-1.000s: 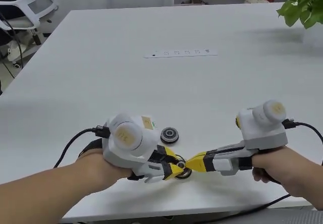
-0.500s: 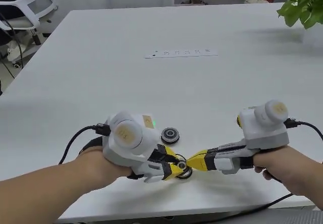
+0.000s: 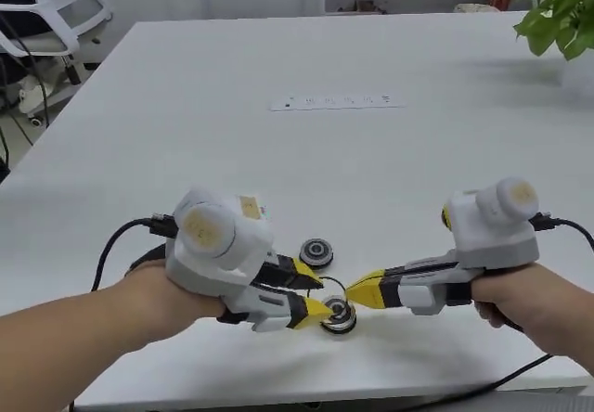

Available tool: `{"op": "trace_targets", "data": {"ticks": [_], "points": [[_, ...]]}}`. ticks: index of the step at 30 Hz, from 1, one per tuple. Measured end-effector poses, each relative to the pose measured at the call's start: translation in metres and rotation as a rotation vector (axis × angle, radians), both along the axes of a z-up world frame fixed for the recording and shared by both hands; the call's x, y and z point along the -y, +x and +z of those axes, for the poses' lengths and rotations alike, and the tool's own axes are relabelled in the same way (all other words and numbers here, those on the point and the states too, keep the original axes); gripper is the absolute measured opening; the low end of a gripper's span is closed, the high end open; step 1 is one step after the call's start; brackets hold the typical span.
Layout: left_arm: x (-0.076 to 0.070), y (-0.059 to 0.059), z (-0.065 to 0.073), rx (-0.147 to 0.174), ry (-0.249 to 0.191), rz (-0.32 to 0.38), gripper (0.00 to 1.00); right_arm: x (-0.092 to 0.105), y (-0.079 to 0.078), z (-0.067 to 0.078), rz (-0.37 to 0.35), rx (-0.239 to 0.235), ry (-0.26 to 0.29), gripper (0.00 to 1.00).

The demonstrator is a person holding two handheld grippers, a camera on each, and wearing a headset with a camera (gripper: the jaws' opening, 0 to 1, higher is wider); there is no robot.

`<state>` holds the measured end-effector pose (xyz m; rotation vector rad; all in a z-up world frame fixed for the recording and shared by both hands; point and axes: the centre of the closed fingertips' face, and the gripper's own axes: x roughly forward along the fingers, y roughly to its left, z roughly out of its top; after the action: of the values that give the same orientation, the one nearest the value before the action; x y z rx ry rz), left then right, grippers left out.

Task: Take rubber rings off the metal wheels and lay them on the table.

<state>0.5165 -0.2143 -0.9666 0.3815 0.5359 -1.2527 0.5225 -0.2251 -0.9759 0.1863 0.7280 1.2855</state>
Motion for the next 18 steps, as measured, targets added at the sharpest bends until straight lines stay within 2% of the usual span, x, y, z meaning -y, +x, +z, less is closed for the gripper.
{"op": "trace_targets", "data": {"ticks": [5,18], "points": [[-0.010,0.000,0.009,-0.009,-0.023,0.019,0.25,0.000,0.004,0.004,0.013,0.007,0.000,0.00],[-0.045,0.005,0.025,-0.001,-0.055,0.099,0.31,-0.015,0.011,0.016,0.050,0.017,-0.002,0.00]]}}
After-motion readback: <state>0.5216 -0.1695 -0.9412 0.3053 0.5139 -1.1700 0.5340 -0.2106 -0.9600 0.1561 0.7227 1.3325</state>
